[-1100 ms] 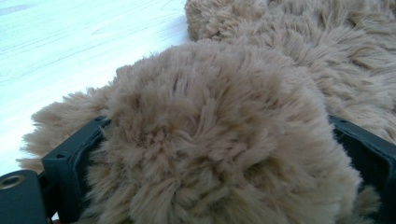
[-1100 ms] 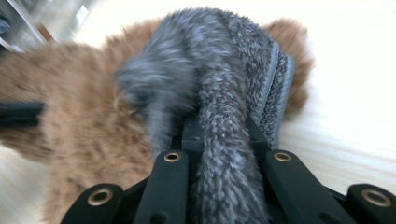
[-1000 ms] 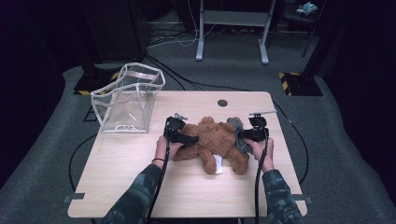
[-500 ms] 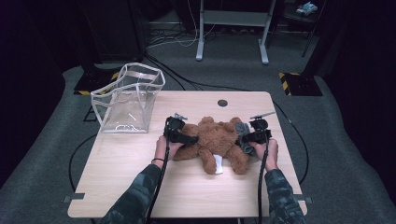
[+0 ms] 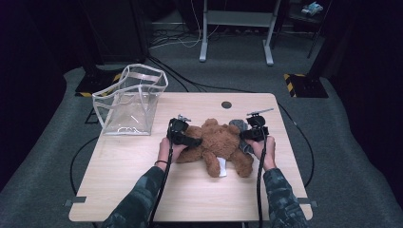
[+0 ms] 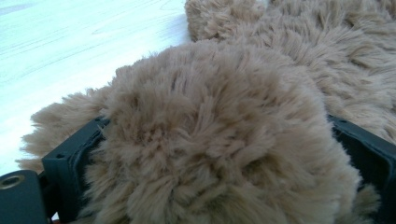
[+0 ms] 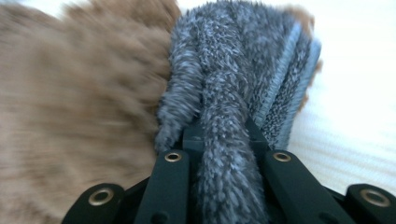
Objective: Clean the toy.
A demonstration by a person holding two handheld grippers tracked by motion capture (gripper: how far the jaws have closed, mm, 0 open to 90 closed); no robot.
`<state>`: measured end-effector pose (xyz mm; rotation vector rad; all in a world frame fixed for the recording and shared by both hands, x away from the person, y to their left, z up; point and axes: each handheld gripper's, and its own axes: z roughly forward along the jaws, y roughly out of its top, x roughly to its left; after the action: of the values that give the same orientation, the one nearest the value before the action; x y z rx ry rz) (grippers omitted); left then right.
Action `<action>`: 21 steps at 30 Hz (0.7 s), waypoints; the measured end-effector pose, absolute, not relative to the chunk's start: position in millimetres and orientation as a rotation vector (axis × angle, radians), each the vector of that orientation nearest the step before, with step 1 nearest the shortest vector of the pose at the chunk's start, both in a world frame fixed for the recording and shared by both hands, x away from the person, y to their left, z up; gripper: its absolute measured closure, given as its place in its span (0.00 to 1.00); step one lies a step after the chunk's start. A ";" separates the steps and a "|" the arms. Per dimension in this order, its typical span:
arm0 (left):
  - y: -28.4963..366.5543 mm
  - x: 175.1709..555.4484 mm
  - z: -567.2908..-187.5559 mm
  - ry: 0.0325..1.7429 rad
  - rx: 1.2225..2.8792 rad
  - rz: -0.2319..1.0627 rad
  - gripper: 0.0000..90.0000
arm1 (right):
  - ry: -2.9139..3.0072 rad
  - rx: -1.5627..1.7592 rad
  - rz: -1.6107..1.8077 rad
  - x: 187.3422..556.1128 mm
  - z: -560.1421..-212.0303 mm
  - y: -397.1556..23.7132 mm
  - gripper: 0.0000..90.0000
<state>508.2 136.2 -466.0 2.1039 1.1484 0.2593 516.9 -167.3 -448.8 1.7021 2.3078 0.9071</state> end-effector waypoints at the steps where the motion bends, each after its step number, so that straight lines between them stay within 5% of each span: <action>1: 136.0 508.2 -465.9 1.151 2.103 0.260 0.06 | 2.308 1.709 0.906 518.1 -453.7 -167.7 0.87; 14: 135.9 507.4 -464.8 1.152 2.112 0.260 0.06 | 2.365 1.795 0.645 524.4 -485.3 -185.5 0.87; 21: 134.2 508.0 -464.1 1.160 2.114 0.262 0.06 | 2.279 1.776 0.786 509.9 -453.4 -208.5 0.86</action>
<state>508.0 134.2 -464.1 2.1136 1.1599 0.2620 509.9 -208.5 -453.4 1.7760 2.2785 0.7861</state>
